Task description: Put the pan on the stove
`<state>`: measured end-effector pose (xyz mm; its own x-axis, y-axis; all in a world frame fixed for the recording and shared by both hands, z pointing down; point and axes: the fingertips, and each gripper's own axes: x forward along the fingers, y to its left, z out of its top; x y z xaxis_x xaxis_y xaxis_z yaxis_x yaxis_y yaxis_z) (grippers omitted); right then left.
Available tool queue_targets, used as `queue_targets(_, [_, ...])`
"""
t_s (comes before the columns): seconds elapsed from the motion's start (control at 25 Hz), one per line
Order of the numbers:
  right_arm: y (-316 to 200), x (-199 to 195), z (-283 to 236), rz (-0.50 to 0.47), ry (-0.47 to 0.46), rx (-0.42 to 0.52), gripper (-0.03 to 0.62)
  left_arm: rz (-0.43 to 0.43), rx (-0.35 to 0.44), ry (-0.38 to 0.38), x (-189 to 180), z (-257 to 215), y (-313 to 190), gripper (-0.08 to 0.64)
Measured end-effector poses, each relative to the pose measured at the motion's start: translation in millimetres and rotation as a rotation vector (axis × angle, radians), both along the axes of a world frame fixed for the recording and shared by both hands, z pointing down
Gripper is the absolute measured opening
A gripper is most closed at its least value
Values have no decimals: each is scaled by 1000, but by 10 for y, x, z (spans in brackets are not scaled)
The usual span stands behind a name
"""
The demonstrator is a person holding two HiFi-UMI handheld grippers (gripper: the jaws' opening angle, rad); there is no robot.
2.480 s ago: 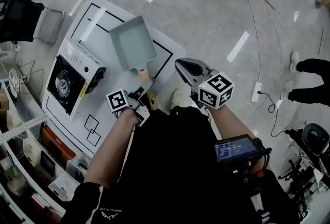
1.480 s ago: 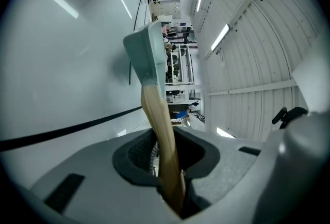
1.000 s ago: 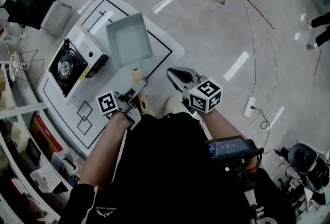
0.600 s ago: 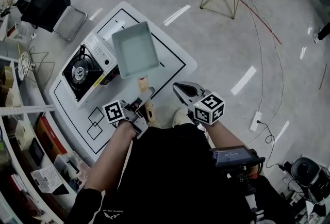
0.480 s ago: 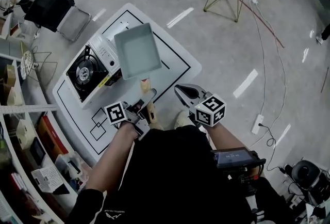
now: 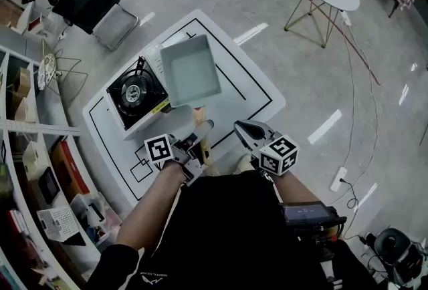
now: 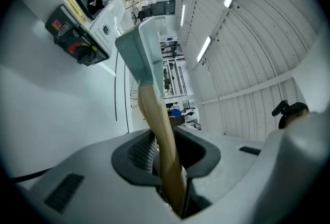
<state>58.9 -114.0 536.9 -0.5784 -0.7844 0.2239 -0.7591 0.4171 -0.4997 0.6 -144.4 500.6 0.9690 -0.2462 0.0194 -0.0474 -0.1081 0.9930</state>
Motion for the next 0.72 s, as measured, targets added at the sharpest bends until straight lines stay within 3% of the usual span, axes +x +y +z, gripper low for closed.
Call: queue_targets(0.72, [-159, -617, -102, -127, 34, -1, 26, -119, 47, 3, -726, -142, -199, 112])
